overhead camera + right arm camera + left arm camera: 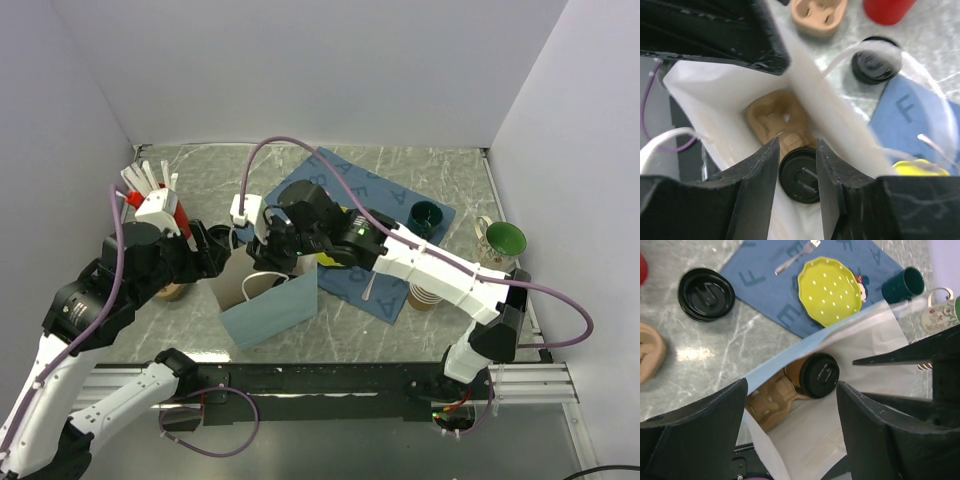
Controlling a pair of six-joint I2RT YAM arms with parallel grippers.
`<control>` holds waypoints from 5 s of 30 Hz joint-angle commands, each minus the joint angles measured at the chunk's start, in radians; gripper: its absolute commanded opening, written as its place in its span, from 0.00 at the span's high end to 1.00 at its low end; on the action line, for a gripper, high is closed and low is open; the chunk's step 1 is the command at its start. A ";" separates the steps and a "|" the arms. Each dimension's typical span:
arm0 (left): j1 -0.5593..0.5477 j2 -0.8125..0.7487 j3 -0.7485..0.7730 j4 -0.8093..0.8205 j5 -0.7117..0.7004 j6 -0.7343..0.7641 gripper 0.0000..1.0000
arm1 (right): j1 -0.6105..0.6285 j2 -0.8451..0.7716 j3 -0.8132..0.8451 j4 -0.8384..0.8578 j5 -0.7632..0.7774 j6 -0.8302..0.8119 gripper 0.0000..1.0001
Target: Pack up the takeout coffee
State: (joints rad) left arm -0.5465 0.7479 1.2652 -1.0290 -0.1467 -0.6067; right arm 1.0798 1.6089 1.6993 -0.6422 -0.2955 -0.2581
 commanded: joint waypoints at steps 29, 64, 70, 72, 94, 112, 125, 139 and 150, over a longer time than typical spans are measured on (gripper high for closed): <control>0.224 0.453 0.399 0.215 -0.642 0.088 0.06 | -0.029 -0.387 0.039 0.022 0.343 0.517 0.00; 0.916 0.711 0.115 0.518 -0.151 -0.269 0.45 | -0.029 -0.791 -0.365 0.067 0.219 0.310 0.03; 0.916 0.781 0.118 0.580 -0.109 -0.249 0.47 | -0.029 -0.794 -0.375 0.067 0.213 0.309 0.02; 0.916 0.806 0.137 0.564 -0.117 -0.248 0.49 | -0.029 -0.799 -0.382 0.065 0.214 0.310 0.02; 0.858 0.751 0.332 0.394 -0.280 -0.143 0.97 | -0.029 -0.794 -0.365 0.053 0.252 0.266 0.00; 0.843 0.452 0.641 0.207 0.028 0.002 0.99 | -0.029 -0.813 -0.339 -0.036 0.332 0.338 0.00; 0.844 0.314 0.652 0.359 0.921 -0.240 0.99 | -0.029 -0.791 -0.221 -0.237 0.512 0.447 0.00; 0.830 0.137 0.499 0.266 1.196 -0.212 0.99 | -0.029 -0.790 -0.156 -0.321 0.545 0.523 0.00; 0.818 0.027 0.295 0.017 0.981 0.025 0.98 | -0.029 -0.764 -0.127 -0.304 0.565 0.485 0.00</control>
State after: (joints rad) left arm 0.2768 0.8040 1.6245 -0.9390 0.9268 -0.6724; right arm 1.0557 0.8268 1.5234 -0.9634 0.2443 0.2443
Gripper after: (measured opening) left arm 0.022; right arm 0.994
